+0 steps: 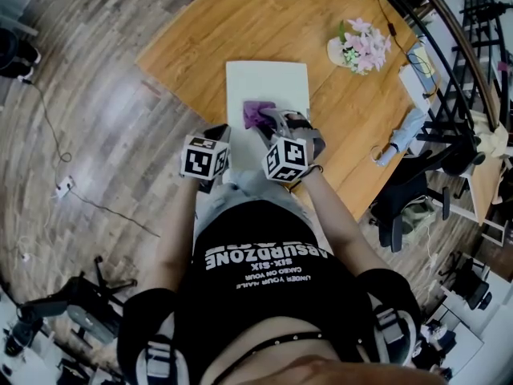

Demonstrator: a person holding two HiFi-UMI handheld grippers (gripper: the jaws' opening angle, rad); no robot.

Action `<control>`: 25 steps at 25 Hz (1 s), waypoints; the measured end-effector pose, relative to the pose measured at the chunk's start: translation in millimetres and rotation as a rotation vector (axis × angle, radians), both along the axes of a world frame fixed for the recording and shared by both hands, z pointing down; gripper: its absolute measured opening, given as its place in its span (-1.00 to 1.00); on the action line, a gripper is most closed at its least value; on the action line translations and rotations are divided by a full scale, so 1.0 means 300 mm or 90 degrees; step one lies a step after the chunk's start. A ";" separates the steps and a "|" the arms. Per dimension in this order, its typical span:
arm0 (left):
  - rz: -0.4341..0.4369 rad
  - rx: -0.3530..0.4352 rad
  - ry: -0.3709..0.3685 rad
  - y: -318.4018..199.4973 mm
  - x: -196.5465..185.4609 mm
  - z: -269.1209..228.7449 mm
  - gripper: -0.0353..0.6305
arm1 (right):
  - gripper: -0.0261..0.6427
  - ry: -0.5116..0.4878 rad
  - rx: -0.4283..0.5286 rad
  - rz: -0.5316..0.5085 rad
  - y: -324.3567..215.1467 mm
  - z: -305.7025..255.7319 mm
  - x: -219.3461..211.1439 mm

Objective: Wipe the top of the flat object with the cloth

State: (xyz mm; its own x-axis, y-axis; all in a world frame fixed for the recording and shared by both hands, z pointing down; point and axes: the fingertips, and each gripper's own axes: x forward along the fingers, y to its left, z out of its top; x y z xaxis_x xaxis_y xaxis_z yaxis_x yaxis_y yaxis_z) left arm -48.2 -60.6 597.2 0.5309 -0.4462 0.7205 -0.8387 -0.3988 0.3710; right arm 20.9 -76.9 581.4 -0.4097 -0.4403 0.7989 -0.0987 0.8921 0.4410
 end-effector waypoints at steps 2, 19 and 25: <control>0.003 0.000 0.001 -0.007 -0.001 -0.002 -0.85 | -0.53 0.000 0.003 0.002 -0.019 -0.001 -0.004; 0.040 -0.018 -0.008 -0.050 0.012 0.010 -0.85 | -0.52 -0.005 0.017 0.014 -0.158 -0.005 -0.022; 0.050 -0.027 -0.015 -0.061 0.016 0.024 -0.85 | -0.52 -0.009 0.028 0.030 -0.235 -0.011 -0.030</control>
State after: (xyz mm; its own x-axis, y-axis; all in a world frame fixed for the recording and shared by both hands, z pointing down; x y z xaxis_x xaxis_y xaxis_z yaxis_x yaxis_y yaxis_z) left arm -43.4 -78.8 604.3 0.5452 -0.3730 0.7507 -0.8143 -0.4483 0.3687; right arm 11.8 -147.3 578.1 -0.3983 -0.4937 0.7731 -0.1464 0.8662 0.4777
